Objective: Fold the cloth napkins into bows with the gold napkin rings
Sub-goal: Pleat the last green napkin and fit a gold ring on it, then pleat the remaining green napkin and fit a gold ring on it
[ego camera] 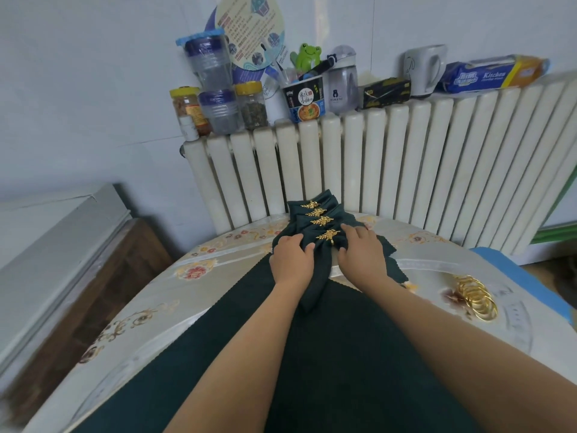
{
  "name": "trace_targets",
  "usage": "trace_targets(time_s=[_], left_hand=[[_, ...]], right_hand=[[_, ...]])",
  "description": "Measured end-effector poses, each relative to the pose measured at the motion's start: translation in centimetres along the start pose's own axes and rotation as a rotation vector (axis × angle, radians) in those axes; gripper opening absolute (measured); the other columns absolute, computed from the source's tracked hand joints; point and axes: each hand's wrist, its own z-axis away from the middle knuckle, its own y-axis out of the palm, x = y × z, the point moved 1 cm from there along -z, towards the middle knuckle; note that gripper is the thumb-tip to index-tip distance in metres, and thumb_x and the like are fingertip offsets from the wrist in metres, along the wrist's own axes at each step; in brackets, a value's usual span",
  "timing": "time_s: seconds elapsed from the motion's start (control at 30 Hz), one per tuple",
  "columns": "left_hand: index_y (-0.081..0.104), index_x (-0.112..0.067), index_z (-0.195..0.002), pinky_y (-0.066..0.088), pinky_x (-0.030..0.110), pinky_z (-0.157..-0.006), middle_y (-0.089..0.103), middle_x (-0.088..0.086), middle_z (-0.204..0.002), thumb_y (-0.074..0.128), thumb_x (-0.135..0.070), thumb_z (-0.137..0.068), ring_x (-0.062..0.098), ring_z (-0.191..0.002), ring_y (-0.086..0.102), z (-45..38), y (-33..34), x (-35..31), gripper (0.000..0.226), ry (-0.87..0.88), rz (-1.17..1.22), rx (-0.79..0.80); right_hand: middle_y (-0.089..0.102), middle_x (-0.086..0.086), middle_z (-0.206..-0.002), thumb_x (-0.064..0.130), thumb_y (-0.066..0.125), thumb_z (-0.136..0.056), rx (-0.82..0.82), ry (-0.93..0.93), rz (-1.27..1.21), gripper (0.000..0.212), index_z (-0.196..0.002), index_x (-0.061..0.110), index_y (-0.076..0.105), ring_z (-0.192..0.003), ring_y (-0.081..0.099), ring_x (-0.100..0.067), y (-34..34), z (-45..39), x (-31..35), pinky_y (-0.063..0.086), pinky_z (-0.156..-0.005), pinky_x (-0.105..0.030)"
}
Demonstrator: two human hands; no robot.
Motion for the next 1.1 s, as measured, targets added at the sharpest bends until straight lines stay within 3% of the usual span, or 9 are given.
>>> trace_targets(time_s=[0.2, 0.37, 0.63, 0.8, 0.87, 0.97, 1.03, 1.1], left_hand=[[0.053, -0.022, -0.129, 0.036, 0.039, -0.102, 0.051, -0.001, -0.13, 0.047, -0.036, -0.096, 0.017, -0.114, 0.051, 8.4, -5.4, -0.2, 0.036, 0.145, -0.041, 0.033], [0.059, -0.024, -0.12, 0.031, 0.03, -0.091, 0.055, -0.006, -0.116, 0.048, -0.035, -0.095, 0.014, -0.104, 0.055, 16.5, -9.0, 1.0, 0.029, 0.204, -0.104, 0.04], [0.06, -0.027, -0.119, 0.047, 0.032, -0.091, 0.056, -0.006, -0.115, 0.053, -0.043, -0.092, 0.011, -0.1, 0.057, 29.9, -11.0, 6.0, 0.031, 0.141, -0.247, 0.302], [0.059, -0.029, -0.12, 0.047, 0.03, -0.092, 0.053, -0.006, -0.119, 0.059, -0.049, -0.086, 0.011, -0.106, 0.054, 34.7, -12.4, 7.8, 0.039, 0.089, -0.265, 0.396], [0.058, -0.03, -0.121, 0.045, 0.029, -0.095, 0.049, -0.005, -0.121, 0.065, -0.053, -0.08, 0.013, -0.112, 0.048, 35.9, -12.7, 8.4, 0.048, 0.084, -0.257, 0.462], [0.049, -0.032, -0.131, 0.035, 0.031, -0.105, 0.04, -0.006, -0.132, 0.073, -0.057, -0.069, 0.015, -0.126, 0.033, 37.6, -13.4, 8.8, 0.072, 0.129, -0.314, 0.574], [0.041, -0.032, -0.137, 0.028, 0.033, -0.11, 0.032, -0.006, -0.139, 0.077, -0.058, -0.064, 0.017, -0.132, 0.024, 38.4, -13.6, 8.9, 0.085, 0.149, -0.347, 0.624], [0.039, -0.033, -0.136, 0.026, 0.034, -0.111, 0.03, -0.007, -0.141, 0.079, -0.056, -0.062, 0.017, -0.133, 0.021, 39.0, -13.5, 9.0, 0.087, 0.138, -0.326, 0.613]], right_hand=[[0.049, -0.005, -0.132, 0.014, 0.05, -0.088, 0.002, -0.178, -0.026, 0.049, -0.137, 0.016, 0.044, -0.123, 0.04, -0.024, -4.8, 8.3, 2.2, 0.032, -0.103, -0.033], [0.053, -0.004, -0.124, 0.014, 0.053, -0.087, 0.029, -0.277, -0.087, 0.044, -0.131, 0.016, 0.051, -0.118, 0.044, -0.022, -7.5, 16.0, 2.9, 0.033, -0.101, -0.031], [0.05, 0.006, -0.127, 0.023, 0.053, -0.091, 0.297, -0.298, -0.155, 0.041, -0.132, 0.024, 0.048, -0.12, 0.04, -0.012, -8.9, 29.6, 2.9, 0.034, -0.103, -0.025], [0.047, 0.008, -0.128, 0.038, 0.056, -0.09, 0.459, -0.327, -0.049, 0.041, -0.13, 0.03, 0.048, -0.123, 0.037, -0.012, -8.7, 34.5, 2.6, 0.032, -0.104, -0.024], [0.042, 0.007, -0.133, 0.05, 0.056, -0.086, 0.497, -0.381, 0.012, 0.049, -0.131, 0.034, 0.046, -0.126, 0.033, -0.013, -8.6, 35.7, 2.1, 0.028, -0.107, -0.026], [0.022, 0.006, -0.147, 0.071, 0.06, -0.071, 0.652, -0.398, 0.08, 0.082, -0.141, 0.041, 0.03, -0.139, 0.013, -0.017, -9.3, 37.3, 1.5, 0.013, -0.115, -0.033], [0.011, 0.006, -0.152, 0.073, 0.065, -0.063, 0.722, -0.396, 0.123, 0.094, -0.143, 0.045, 0.023, -0.142, 0.003, -0.02, -9.8, 37.9, 1.4, 0.006, -0.117, -0.037], [0.015, 0.007, -0.149, 0.07, 0.07, -0.06, 0.701, -0.395, 0.11, 0.091, -0.138, 0.047, 0.029, -0.14, 0.006, -0.019, -10.0, 38.5, 1.6, 0.008, -0.116, -0.037]])
